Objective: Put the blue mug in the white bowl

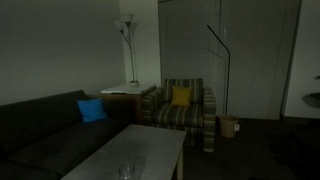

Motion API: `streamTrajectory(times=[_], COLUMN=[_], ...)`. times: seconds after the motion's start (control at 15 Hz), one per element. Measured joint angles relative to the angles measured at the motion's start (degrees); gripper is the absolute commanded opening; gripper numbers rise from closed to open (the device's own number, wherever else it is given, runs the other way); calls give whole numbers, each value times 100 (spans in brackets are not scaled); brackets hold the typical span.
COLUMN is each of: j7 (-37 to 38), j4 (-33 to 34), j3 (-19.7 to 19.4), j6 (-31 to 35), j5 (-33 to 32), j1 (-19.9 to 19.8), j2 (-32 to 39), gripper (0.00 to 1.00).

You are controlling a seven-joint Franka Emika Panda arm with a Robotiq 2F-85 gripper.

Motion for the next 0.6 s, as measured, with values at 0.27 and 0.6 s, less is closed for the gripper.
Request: streamTrajectory(times=[0.27,0.6], j7=[0,127], j4=[0,94], j3=[-1,-93], j6=[0,3], j5=[0,-29], j1=[0,38], j2=[1,182], gripper=[100,100])
